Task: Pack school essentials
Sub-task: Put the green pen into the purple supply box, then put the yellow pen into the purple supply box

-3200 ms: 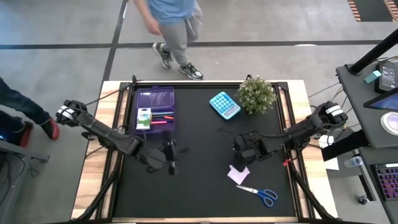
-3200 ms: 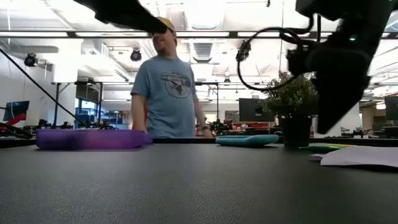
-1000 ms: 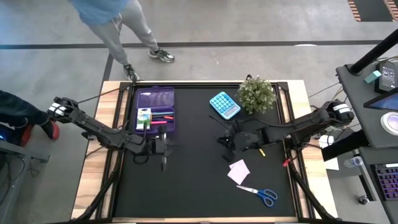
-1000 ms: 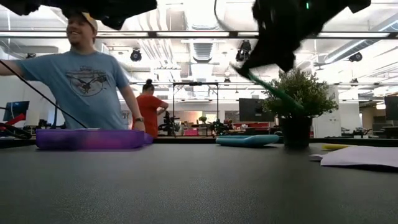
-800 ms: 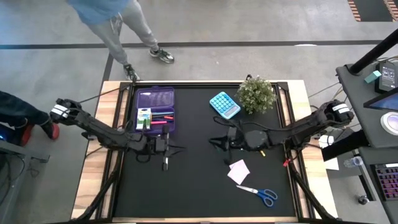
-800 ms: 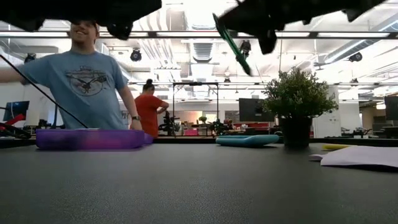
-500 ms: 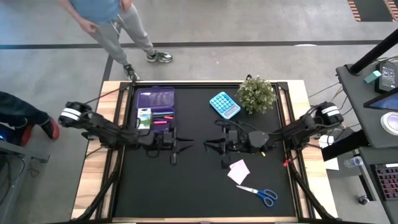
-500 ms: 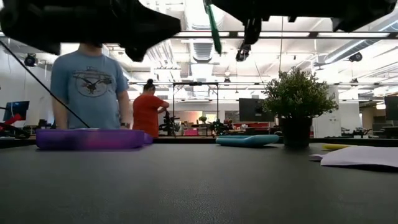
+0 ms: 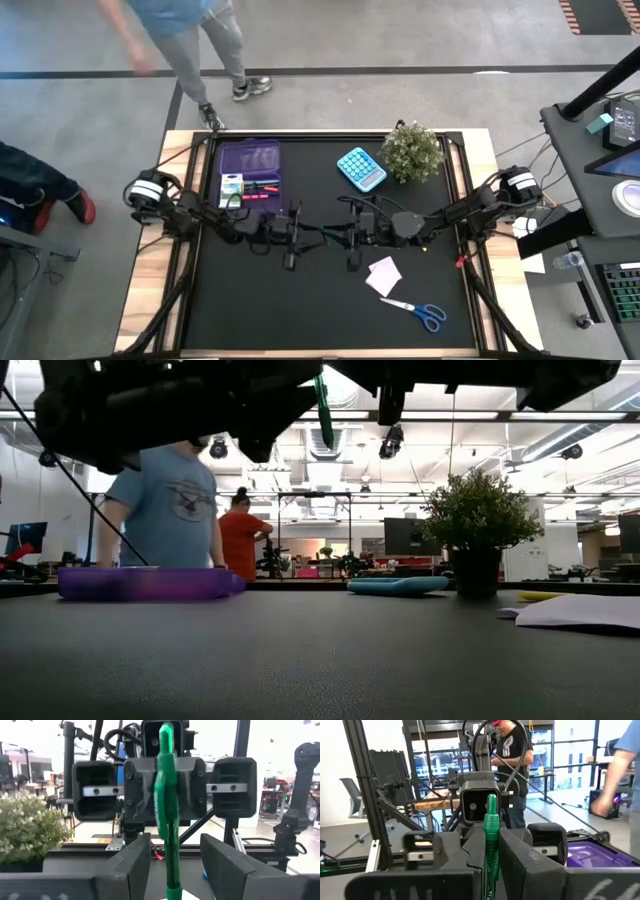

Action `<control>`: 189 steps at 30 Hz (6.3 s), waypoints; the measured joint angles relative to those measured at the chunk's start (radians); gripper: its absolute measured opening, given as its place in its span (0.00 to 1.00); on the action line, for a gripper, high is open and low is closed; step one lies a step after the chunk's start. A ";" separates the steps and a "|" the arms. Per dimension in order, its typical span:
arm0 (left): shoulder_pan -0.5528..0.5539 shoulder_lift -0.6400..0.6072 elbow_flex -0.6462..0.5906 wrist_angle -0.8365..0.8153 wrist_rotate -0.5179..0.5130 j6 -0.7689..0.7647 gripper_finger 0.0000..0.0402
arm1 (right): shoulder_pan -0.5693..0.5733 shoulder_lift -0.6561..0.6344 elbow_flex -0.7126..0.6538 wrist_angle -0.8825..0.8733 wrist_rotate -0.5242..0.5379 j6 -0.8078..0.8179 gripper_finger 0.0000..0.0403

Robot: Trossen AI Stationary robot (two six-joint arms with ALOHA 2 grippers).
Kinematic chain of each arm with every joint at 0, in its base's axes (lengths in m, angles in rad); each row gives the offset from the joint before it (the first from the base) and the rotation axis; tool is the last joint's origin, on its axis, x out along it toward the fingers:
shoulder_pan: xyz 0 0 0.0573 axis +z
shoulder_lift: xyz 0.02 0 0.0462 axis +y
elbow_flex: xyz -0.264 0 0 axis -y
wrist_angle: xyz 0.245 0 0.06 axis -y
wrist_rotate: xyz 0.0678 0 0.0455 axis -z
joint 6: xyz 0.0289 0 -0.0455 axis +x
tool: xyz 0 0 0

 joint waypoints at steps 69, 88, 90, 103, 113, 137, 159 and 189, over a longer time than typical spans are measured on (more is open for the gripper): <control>0.530 -0.295 0.275 -2.152 -0.115 0.305 0.04 | 0.009 -0.425 -0.003 -1.005 0.135 0.204 0.53; 0.534 -0.271 0.225 -2.071 -0.114 0.282 0.14 | 0.009 -0.425 -0.003 -1.005 0.136 0.203 0.53; 0.534 -0.271 0.224 -2.071 -0.114 0.281 0.17 | 0.009 -0.425 -0.003 -1.005 0.136 0.203 0.53; 0.534 -0.271 0.253 -2.031 -0.117 0.281 0.22 | 0.009 -0.425 -0.003 -1.006 0.136 0.196 0.53; 0.478 -0.324 0.318 -1.985 -0.111 0.131 0.20 | 0.009 -0.425 -0.003 -1.073 0.134 0.285 0.53; 0.107 -0.429 0.229 -1.249 -0.245 0.019 0.20 | 0.010 -0.411 0.012 -1.643 0.017 0.879 0.53; 0.106 -0.410 0.228 -1.248 -0.246 0.018 0.20 | 0.035 -0.123 0.011 -1.997 -0.184 1.021 0.53; 0.103 -0.410 0.228 -1.247 -0.246 0.017 0.20 | -0.112 -0.250 -0.107 -1.912 -0.200 0.856 0.41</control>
